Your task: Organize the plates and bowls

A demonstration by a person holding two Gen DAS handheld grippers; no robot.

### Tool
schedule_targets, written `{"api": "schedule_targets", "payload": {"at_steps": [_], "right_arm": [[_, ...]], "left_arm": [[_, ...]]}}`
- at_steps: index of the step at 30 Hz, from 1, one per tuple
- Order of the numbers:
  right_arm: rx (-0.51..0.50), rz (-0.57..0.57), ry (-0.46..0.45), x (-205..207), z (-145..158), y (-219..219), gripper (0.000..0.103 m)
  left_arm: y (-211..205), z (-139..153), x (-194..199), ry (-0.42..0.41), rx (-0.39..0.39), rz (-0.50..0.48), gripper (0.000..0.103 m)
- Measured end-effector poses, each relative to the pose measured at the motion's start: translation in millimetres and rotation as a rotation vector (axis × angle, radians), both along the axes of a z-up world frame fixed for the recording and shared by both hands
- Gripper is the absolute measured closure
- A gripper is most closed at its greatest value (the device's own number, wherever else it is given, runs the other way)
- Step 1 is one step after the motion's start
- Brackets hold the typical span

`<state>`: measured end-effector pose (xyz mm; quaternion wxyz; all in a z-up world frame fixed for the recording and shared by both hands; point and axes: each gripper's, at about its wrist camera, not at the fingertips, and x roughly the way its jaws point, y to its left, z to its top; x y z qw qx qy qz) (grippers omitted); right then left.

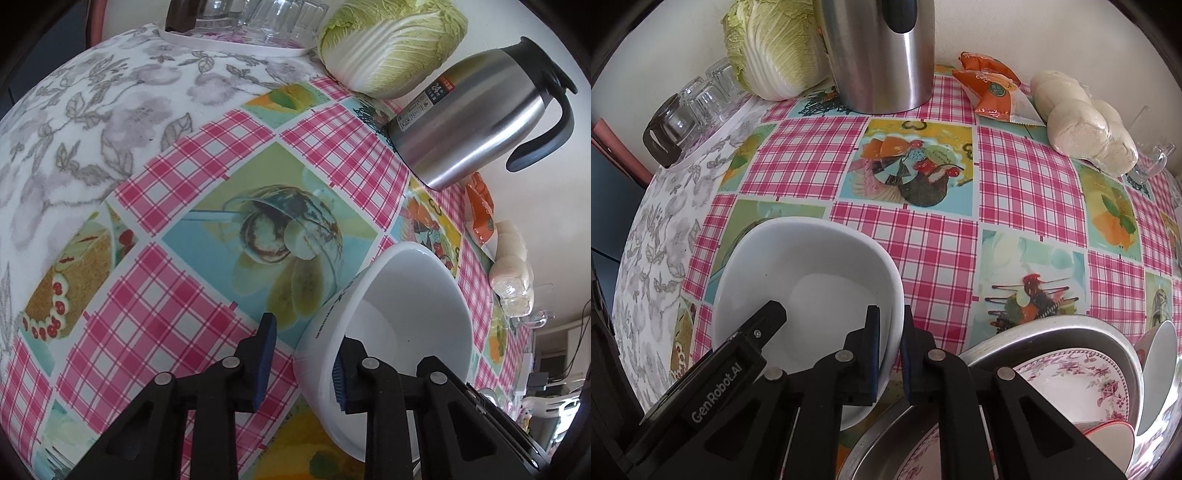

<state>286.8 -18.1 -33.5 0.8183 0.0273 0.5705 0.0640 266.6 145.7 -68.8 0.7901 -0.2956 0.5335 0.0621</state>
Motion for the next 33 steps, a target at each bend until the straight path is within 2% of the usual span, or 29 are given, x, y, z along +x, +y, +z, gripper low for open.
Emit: {"api": "schedule_targets", "payload": {"at_steps": [3,8,16,25,33], "right_arm": [[0.0,0.0,-0.004,-0.1,0.0,-0.5,0.093],[0.029,0.004,-0.006,-0.4,1.9,-1.4,0.093],[0.041,0.005,-0.021,-5.6,10.2,-1.2,0.093],[0.077,0.011,-0.066,-18.9,30.8,-7.7,0.093],[0.116,0.031,-0.141,-35.7,61.8,-12.7,0.093]], "left_arm": [[0.7,-0.1,0.2,0.0,-0.005,0.002,0.076],[0.7,-0.1,-1.2,-0.007,-0.063,0.002,0.079],[-0.9,5.3,-8.4,-0.009,-0.073,0.014,0.08],[-4.1,32.6,-19.4,-0.057,-0.036,-0.001,0.08],[-7.1,70.3,-31.8,-0.135,-0.006,-0.013,0.08]]}}
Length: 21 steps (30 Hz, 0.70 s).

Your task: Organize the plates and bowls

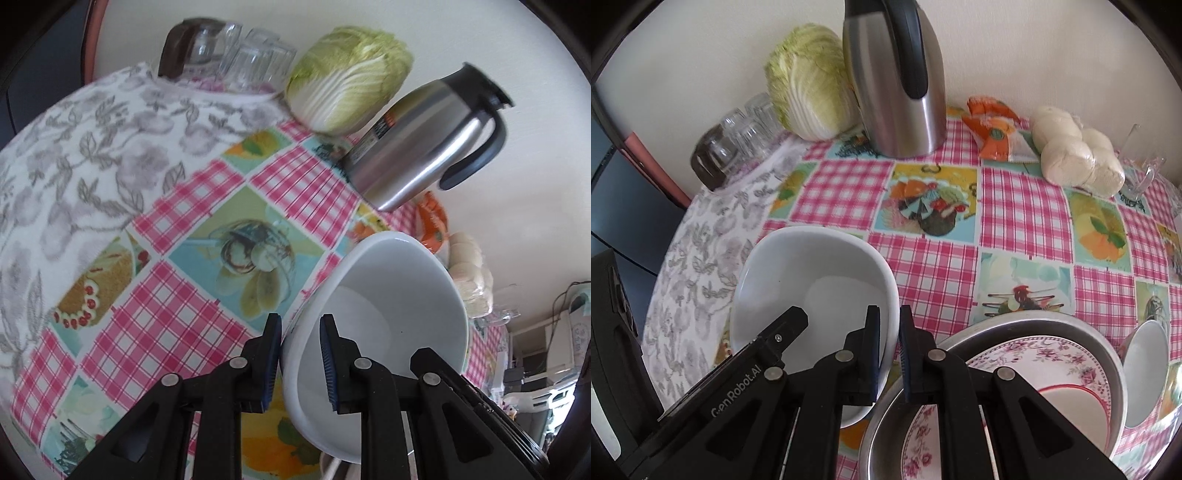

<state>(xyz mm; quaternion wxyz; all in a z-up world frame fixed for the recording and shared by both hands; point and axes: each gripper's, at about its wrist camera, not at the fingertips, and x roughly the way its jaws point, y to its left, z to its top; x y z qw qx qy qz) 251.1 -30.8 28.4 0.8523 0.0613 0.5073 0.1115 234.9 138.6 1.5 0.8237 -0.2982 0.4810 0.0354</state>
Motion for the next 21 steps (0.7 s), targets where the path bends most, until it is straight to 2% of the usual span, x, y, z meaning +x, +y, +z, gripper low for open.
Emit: {"api": "schedule_targets", "payload": {"at_steps": [8,21], "right_arm": [[0.062,-0.009,-0.045,-18.3,21.2,-19.4,0.093],[0.152,-0.099,-0.112,-48.8,46.1,-81.8,0.093]], "left_arm": [[-14.2,32.0,-8.6,-0.059,0.027,-0.033,0.08],[-75.6,74.8,-18.8,-0.127,0.1,-0.164,0.08]]}}
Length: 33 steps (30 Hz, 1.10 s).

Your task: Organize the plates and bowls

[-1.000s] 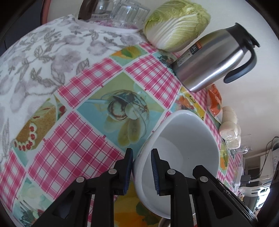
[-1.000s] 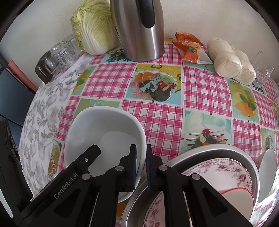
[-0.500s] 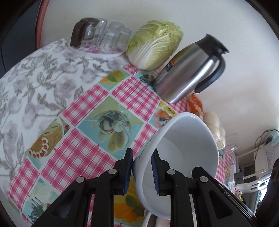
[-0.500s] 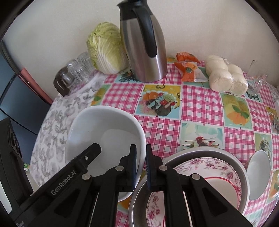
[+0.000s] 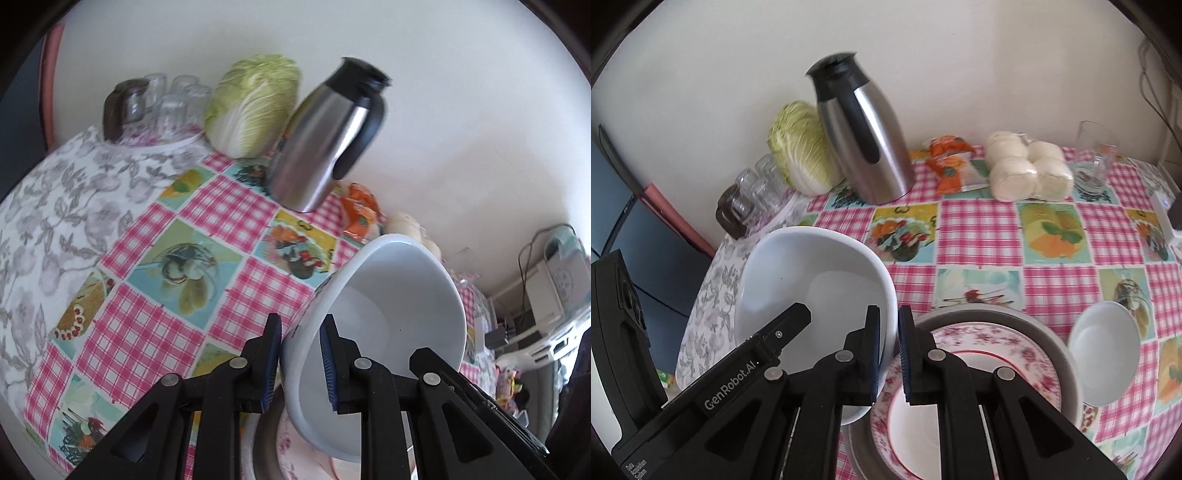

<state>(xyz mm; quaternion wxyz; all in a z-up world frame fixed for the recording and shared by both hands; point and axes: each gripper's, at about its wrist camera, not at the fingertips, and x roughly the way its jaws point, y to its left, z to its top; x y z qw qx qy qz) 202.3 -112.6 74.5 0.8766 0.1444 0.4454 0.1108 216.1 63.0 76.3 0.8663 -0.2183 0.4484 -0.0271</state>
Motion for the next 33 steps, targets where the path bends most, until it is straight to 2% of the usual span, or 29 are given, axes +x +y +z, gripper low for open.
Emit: {"api": "schedule_targets", "payload": {"at_steps": [5,12,19,33], "right_arm": [[0.032,-0.031,-0.03,-17.9,7.2,-23.2,0.093],[0.061,-0.078,-0.081,-44.6,11.3,-48.8,0.093],[0.103,-0.124,-0.083,-63.6,0.7,-69.4,0.093],[0.14,-0.152,-0.117,-88.2,1.1,-89.5,0.091]], "left_arm": [[-22.7,20.8,-9.7,-0.038,0.052,-0.038,0.08],[-48.1,35.3,-25.0,-0.074,0.076,-0.079,0.08],[-72.1,37.2,-35.8,-0.081,0.147,-0.121,0.08],[-95.2,41.5,-53.3,-0.099,0.185,-0.151,0.08]]}}
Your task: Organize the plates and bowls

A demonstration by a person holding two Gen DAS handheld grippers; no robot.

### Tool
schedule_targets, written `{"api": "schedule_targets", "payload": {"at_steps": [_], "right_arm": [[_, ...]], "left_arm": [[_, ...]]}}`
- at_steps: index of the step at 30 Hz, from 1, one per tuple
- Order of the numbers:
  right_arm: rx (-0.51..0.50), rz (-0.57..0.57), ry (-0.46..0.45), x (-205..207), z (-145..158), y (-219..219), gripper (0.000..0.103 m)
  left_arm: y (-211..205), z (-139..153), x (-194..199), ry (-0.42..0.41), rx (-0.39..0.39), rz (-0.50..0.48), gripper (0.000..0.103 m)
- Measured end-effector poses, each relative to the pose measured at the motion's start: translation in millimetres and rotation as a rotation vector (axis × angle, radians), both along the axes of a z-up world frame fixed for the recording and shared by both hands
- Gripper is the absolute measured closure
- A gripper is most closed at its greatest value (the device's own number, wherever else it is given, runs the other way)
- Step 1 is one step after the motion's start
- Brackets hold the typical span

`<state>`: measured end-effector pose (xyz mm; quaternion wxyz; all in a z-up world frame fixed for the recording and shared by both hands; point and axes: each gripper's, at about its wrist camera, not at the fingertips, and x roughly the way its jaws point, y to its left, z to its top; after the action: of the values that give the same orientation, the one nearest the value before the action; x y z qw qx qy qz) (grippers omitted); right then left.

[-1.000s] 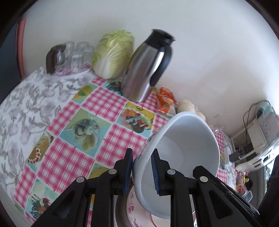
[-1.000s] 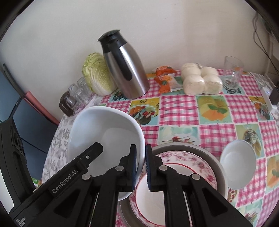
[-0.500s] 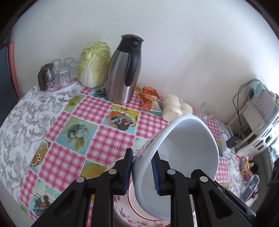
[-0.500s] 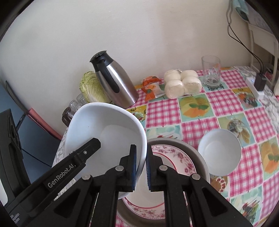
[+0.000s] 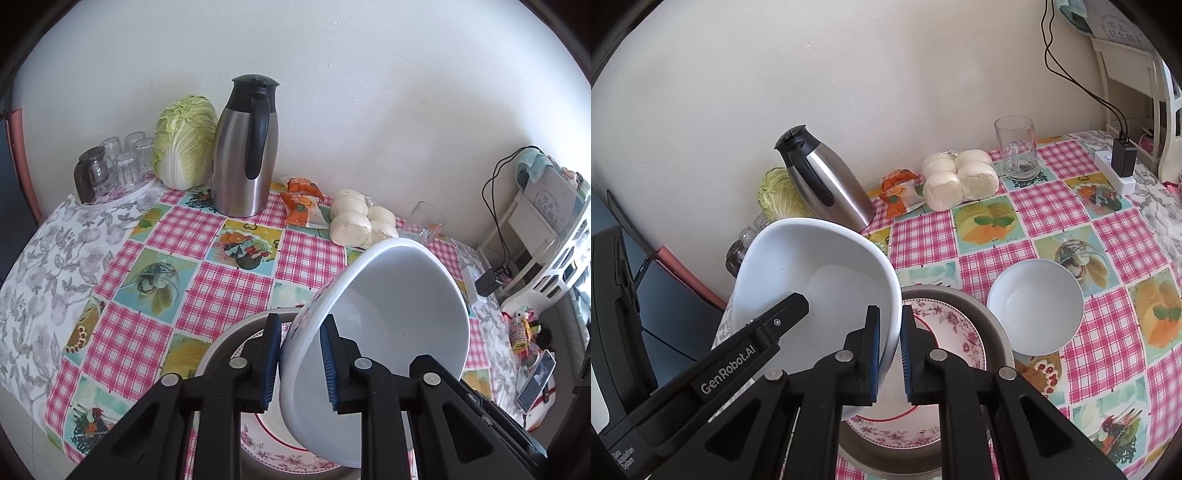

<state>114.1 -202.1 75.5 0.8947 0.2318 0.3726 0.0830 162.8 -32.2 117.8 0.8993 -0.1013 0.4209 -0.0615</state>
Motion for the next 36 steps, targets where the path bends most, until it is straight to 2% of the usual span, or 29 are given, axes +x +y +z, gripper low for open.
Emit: {"api": "schedule_targets", "payload": {"at_steps": [7,15,22,36], "right_arm": [[0.012,0.003,0.01,-4.1,-0.4,-7.0,0.091],[0.019,0.019,0.039,-5.9,-5.6,-9.2,0.09],[0.02,0.041,0.072,-2.0,-16.3,-1.4,0.09],[0.04,0.066,0.143,7.0,-31.8,3.5,0.089]], "left_arm": [[-5.3,-4.5,-9.4,0.018,-0.009,-0.003,0.079],[-9.6,-15.8,-17.8,0.053,0.019,0.009,0.079],[-3.3,-32.3,-17.6,0.109,0.03,0.037,0.079],[6.9,-47.6,-12.1,0.161,-0.003,0.055,0.078]]}}
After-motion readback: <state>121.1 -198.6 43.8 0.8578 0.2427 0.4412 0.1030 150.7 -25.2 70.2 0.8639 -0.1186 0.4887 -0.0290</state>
